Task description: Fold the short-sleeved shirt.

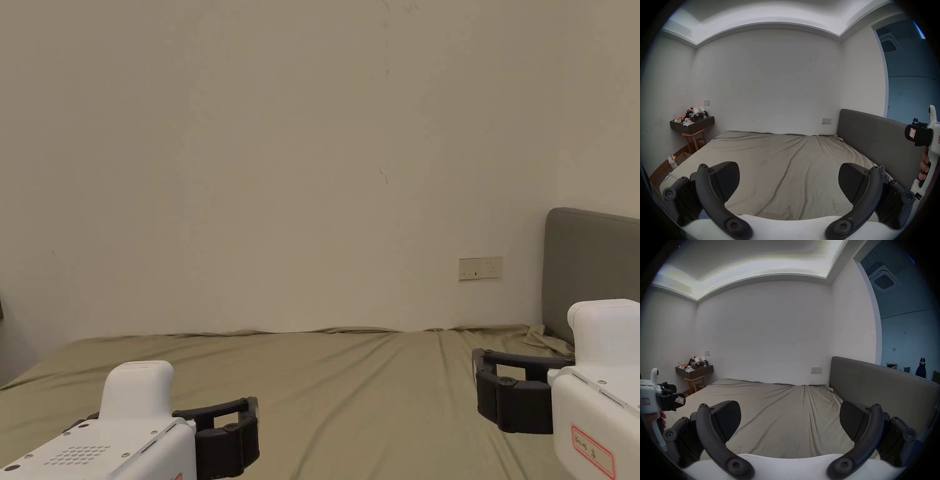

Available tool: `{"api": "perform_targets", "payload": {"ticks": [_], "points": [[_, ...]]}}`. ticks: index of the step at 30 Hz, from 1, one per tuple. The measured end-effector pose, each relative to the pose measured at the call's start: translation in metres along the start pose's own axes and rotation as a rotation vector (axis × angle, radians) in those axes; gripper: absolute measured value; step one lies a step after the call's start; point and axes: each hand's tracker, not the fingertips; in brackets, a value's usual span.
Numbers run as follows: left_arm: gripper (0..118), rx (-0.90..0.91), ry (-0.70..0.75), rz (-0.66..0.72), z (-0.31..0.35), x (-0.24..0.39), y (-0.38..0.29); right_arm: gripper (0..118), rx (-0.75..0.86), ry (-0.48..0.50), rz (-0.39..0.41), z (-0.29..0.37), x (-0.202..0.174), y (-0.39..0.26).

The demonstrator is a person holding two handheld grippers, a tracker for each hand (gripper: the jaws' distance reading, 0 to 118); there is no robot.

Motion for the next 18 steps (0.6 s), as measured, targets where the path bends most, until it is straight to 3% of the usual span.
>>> {"api": "perform_targets", "payload": {"ticks": [7, 10, 15, 18], "points": [[118, 0.003, -0.006, -0.006, 0.001, 0.001, 0.002, 118, -0.010, 0.001, 0.002, -0.005, -0.004, -0.003], [118, 0.009, -0.007, -0.007, 0.001, 0.000, 0.004, 118, -0.012, -0.060, 0.022, -0.011, -0.008, -0.004], [118, 0.001, -0.006, -0.013, -0.001, 0.001, 0.002, 118, -0.043, 0.032, -0.012, -0.010, -0.003, -0.005], [118, -0.007, -0.009, -0.014, -0.003, 0.002, 0.002, 118, -0.040, 0.023, 0.000, -0.010, -0.007, -0.006]]}}
